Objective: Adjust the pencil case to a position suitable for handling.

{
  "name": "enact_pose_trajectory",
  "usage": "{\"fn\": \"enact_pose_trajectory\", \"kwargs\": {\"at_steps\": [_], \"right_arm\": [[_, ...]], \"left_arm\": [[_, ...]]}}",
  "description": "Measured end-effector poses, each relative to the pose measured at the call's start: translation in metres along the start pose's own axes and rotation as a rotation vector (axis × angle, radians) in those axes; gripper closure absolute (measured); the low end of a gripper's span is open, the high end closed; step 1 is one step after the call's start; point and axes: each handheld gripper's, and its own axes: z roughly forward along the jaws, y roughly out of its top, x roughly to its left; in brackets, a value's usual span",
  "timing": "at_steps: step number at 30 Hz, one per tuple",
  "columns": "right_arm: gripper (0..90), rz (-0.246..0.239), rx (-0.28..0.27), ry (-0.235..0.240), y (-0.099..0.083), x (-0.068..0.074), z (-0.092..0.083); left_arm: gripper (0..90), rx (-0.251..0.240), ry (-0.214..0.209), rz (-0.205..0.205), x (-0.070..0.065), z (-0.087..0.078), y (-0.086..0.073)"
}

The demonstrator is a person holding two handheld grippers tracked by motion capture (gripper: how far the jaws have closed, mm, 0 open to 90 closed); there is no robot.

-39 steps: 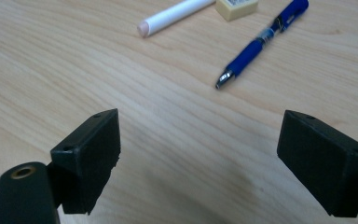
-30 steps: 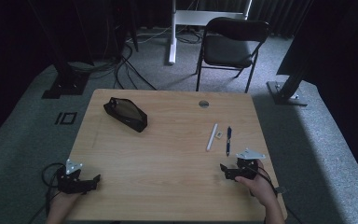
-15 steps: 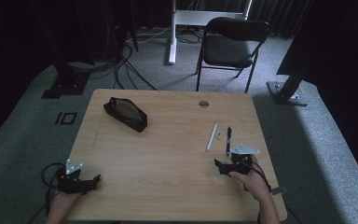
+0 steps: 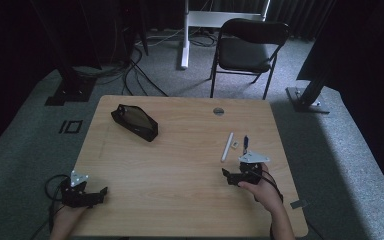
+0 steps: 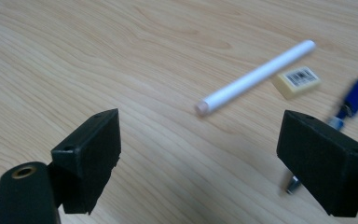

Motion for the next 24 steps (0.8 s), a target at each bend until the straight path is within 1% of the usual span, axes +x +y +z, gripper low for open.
{"fn": "enact_pose_trajectory", "kwargs": {"at_steps": [3,9,18,24], "right_arm": [[13.2,-0.017,0.002,0.011,0.004,0.004,0.004],[13.2,-0.015,-0.016,0.027,0.012,0.011,0.010],[13.2,-0.035,-0.032,0.052,0.024,0.020,0.020],[13.2,-0.042,-0.040,0.059,0.031,0.024,0.027]], "left_arm": [[0.3,0.000,0.000,0.000,0.000,0.000,0.000],[0.3,0.000,0.000,0.000,0.000,0.000,0.000],[0.3,0.000,0.000,0.000,0.000,0.000,0.000],[0.3,-0.001,0.000,-0.001,0.000,0.000,0.000]]}}
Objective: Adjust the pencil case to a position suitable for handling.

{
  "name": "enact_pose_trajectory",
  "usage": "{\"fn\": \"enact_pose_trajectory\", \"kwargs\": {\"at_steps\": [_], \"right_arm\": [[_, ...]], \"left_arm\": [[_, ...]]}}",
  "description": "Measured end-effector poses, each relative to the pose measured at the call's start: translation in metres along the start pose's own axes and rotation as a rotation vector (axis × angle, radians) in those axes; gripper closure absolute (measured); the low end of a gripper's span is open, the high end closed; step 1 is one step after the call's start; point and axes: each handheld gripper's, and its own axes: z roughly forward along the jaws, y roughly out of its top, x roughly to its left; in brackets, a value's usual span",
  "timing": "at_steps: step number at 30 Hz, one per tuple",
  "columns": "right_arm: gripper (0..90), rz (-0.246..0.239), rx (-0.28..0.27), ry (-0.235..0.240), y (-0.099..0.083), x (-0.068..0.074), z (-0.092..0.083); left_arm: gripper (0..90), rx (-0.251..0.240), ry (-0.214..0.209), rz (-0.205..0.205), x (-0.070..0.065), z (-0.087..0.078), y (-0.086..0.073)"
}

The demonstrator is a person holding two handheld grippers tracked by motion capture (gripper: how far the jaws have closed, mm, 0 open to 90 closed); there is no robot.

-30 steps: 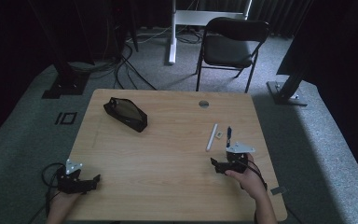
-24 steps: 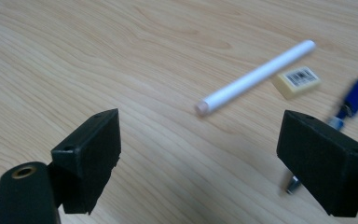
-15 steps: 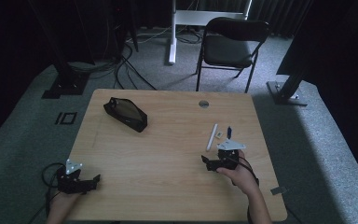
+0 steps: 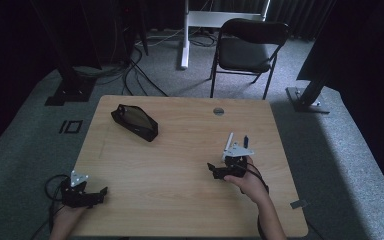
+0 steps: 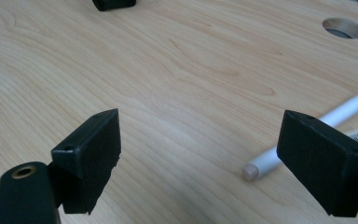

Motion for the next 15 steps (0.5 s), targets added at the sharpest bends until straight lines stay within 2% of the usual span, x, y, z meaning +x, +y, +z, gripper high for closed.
{"fn": "enact_pose_trajectory", "kwargs": {"at_steps": [15], "right_arm": [[13.3,-0.011,0.002,0.025,0.015,0.013,0.025]], "left_arm": [[0.3,0.000,0.000,0.000,0.000,0.000,0.000]]}}
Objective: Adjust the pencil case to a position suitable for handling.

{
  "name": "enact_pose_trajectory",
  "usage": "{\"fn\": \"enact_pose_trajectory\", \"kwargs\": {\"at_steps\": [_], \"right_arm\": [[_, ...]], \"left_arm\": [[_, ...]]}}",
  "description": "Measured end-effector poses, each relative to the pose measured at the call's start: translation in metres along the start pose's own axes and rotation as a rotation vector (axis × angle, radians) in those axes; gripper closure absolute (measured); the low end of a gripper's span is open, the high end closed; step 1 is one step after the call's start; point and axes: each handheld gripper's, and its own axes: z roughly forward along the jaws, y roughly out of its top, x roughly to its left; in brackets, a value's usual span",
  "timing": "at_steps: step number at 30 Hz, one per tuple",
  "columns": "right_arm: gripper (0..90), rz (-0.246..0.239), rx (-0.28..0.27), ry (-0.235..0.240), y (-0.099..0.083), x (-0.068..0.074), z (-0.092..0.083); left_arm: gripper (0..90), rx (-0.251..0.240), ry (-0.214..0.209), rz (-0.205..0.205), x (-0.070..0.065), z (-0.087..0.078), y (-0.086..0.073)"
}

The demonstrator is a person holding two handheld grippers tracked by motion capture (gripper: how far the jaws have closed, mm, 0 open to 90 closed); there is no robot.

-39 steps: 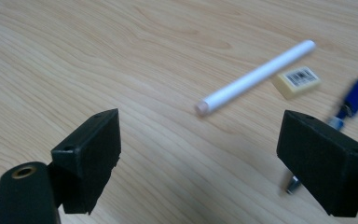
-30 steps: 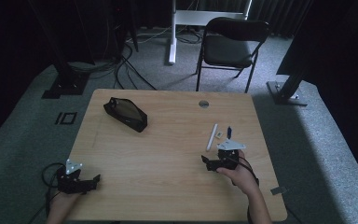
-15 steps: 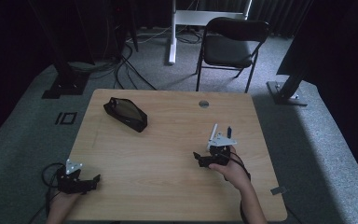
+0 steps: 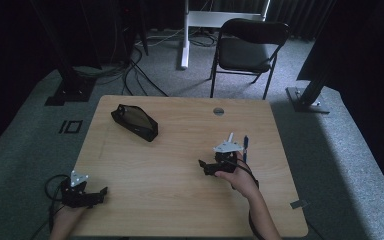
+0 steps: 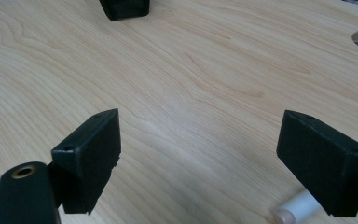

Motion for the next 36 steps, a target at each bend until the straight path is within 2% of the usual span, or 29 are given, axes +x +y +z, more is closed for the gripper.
{"fn": "enact_pose_trajectory", "kwargs": {"at_steps": [17,36], "right_arm": [[13.3,-0.014,-0.020,0.031,0.016,0.013,0.025],[13.3,-0.026,-0.030,0.104,0.039,0.037,0.065]], "left_arm": [[0.3,0.000,0.000,0.000,0.000,0.000,0.000],[0.3,0.001,0.000,0.000,0.000,0.000,0.000]]}}
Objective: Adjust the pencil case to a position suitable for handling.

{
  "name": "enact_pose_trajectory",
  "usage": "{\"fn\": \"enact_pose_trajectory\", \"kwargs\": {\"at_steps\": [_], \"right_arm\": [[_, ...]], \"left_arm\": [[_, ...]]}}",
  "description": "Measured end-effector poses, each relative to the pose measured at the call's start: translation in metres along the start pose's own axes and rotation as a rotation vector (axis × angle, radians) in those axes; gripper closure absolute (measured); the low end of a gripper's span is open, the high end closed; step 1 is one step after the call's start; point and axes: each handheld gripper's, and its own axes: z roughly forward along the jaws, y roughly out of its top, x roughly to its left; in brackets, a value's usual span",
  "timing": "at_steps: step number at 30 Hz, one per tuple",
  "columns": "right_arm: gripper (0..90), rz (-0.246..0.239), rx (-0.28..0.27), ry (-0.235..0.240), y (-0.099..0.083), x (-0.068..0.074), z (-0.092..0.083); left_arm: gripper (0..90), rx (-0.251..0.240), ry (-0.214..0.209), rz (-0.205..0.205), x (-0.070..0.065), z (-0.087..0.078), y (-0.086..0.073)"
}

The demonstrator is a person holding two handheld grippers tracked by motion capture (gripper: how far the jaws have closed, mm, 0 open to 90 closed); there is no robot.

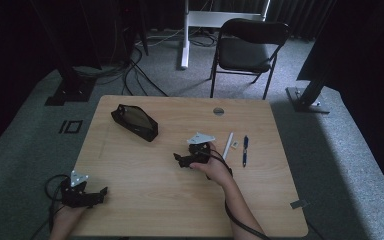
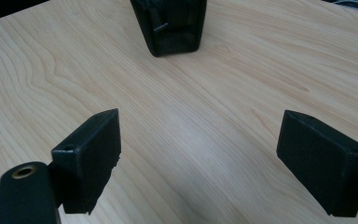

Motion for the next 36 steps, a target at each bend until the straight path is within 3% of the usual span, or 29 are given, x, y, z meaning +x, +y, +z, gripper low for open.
{"fn": "enact_pose_trajectory", "kwargs": {"at_steps": [5,25,36], "right_arm": [[13.3,0.004,0.004,0.029,0.007,0.007,0.011],[13.9,0.004,-0.019,0.074,0.031,0.017,0.047],[15.0,-0.004,-0.048,0.054,0.043,0.020,0.065]], "left_arm": [[0.3,0.000,0.000,0.000,0.000,0.000,0.000],[0.3,0.000,-0.003,0.003,0.000,0.000,0.000],[0.3,-0.001,-0.006,0.006,0.000,0.000,0.000]]}}
